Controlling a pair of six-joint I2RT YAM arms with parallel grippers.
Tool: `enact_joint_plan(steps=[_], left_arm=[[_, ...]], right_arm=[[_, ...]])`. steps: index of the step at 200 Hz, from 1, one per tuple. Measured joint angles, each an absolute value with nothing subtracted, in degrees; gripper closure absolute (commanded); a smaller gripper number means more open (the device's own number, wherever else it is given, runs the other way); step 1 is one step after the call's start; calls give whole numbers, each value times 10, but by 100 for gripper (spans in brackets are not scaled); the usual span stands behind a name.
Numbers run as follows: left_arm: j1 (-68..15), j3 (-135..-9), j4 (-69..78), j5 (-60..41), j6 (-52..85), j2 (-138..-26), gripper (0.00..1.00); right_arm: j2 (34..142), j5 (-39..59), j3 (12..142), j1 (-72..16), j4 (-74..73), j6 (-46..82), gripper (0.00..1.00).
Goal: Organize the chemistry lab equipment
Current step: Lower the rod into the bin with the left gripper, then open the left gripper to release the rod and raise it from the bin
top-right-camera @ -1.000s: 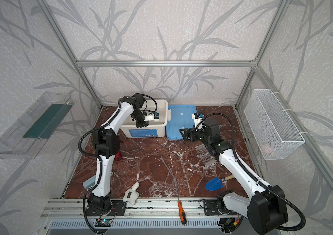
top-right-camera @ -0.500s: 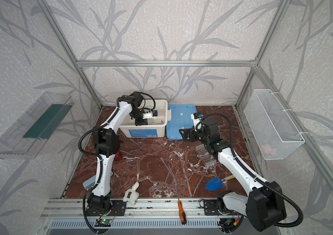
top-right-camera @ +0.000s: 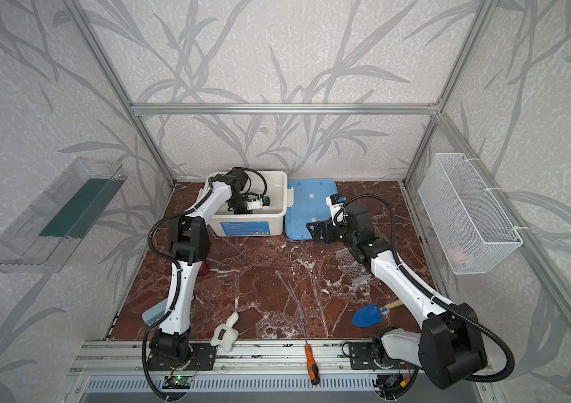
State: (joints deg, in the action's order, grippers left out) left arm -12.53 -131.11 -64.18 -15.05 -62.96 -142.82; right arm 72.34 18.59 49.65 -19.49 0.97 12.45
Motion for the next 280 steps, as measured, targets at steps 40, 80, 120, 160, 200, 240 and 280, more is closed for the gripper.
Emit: enact_joint_plan(steps=[40,80,120,160,200,240,280], left_arm=[[-130,-1303,-637,-142,-637,-1428,97],[-130,-1299,-637,-140,-637,-1427,78],[-130,-1288,-633,-144,-619,-1417,64],[-130,-1285,-618,-146,-594,-1386,34],[-131,-1268,-601,-147,-588,-1342,4],[-131,-1256,-584,-146,-574,-1311,1],[-131,-1240,-556,-167,-531,-1254,1]], right_arm=[[730,187,496,-195,2,126,2],[731,187,496,-195,1,126,2],[731,189,496,-195,1,127,2],[731,191,496,-195,4,126,2],[725,191,496,-195,18,126,2],[703,191,496,-195,34,124,2],[679,185,496,-195,64,121,1]])
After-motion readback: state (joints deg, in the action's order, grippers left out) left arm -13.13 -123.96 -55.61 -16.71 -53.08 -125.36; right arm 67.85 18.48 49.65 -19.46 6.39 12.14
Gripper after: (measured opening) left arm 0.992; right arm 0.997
